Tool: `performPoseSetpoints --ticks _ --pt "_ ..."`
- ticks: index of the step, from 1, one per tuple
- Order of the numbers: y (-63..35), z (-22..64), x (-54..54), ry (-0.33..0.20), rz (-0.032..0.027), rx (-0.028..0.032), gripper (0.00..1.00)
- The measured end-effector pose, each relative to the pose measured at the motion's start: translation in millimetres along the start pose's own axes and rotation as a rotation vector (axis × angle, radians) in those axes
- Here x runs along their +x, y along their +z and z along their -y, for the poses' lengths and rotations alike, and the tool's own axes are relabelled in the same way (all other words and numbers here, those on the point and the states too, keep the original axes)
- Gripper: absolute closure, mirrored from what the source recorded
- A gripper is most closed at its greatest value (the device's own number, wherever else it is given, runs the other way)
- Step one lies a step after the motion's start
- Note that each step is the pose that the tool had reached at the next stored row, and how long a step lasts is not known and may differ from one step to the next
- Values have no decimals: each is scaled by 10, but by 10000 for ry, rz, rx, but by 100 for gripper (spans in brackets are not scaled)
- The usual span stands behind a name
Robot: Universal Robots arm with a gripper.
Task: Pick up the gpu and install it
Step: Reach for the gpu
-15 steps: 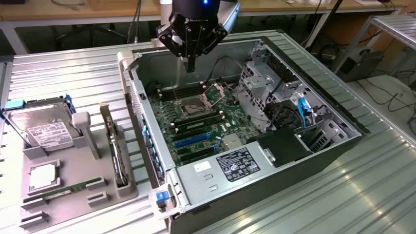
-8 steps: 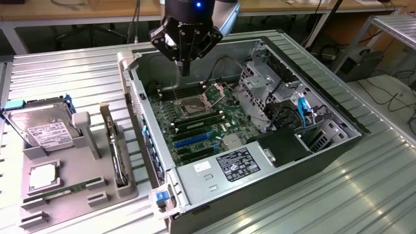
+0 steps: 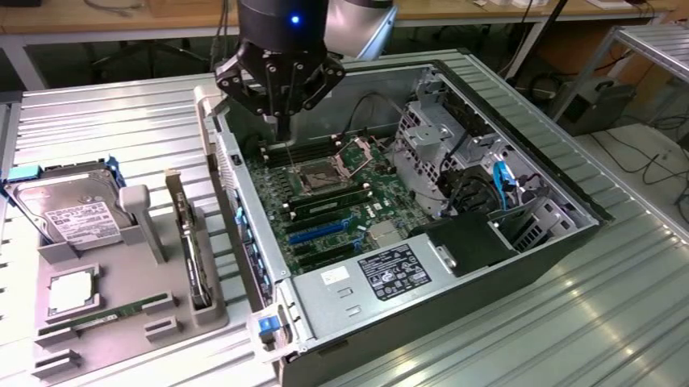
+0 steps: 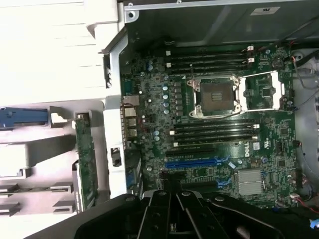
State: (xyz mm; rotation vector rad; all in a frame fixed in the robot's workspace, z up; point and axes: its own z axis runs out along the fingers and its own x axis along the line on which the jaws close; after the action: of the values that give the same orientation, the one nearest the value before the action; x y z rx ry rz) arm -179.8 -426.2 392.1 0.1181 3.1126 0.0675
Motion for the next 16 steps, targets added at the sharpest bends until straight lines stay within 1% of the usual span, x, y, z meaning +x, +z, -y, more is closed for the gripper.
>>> performPoseSetpoints --ticks 4,6,9,10,13,14,15,16 --pt "6 50 185 1 1 -1 89" --pt "19 74 307 -2 1 7 89" --pt "40 99 452 -1 1 18 89" --pt "52 111 521 -2 2 23 89" --pt "76 135 664 -1 2 32 89" --pt "107 156 767 -2 3 30 89" --pt "127 167 827 0 3 30 89" --pt "139 175 865 0 3 31 89"
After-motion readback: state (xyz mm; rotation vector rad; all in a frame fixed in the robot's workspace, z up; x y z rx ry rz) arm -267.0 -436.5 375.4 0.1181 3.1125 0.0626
